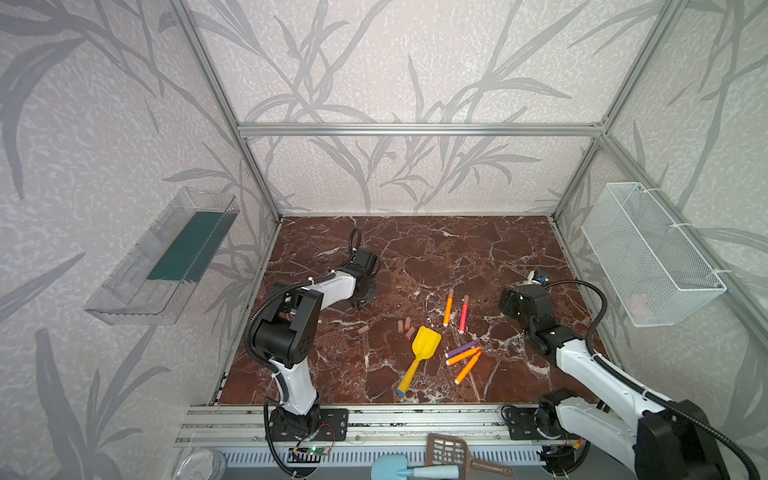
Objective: Insert the pens into the pen caps
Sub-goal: 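Grasp the pink marker with the left gripper and raise it upright, then bring the upright pink marker toward the table centre while the right gripper approaches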
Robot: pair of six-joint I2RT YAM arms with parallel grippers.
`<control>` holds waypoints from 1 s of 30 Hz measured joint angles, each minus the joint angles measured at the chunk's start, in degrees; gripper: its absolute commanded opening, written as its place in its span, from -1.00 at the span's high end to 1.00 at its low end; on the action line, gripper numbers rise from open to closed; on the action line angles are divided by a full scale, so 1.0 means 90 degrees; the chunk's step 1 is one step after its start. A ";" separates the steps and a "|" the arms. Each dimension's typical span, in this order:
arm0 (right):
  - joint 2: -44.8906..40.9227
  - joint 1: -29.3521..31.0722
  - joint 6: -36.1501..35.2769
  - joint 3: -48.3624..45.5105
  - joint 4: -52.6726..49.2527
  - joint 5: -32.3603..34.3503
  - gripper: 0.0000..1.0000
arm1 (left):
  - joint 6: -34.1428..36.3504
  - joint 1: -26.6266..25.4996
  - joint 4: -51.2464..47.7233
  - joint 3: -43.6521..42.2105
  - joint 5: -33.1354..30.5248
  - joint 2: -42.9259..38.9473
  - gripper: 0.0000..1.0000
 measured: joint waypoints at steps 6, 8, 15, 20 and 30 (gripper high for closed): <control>0.0000 -0.0012 0.0002 0.0000 -0.0002 -0.0066 -0.52 | 0.0002 -0.0046 -0.0024 0.0012 -0.0109 -0.0002 0.83; -0.0017 -0.0019 0.0075 0.0002 -0.0061 -0.0146 -0.52 | 0.0002 -0.0075 -0.0049 -0.0083 -0.0061 -0.0117 0.86; -0.0733 0.0005 0.0493 -0.0002 -0.0345 -0.1387 -0.51 | -0.0012 -0.1018 -0.0573 -0.0316 -0.0294 -0.1515 0.92; -0.1695 0.0425 0.0988 -0.0379 0.0095 -0.2098 -0.55 | -0.0100 -0.2016 -0.0478 -0.0442 -0.0389 -0.2754 0.99; -0.1851 0.1161 0.2045 -0.1287 0.1547 -0.3109 -0.56 | -0.0124 -0.4005 0.0206 -0.0974 -0.0221 -0.3308 1.00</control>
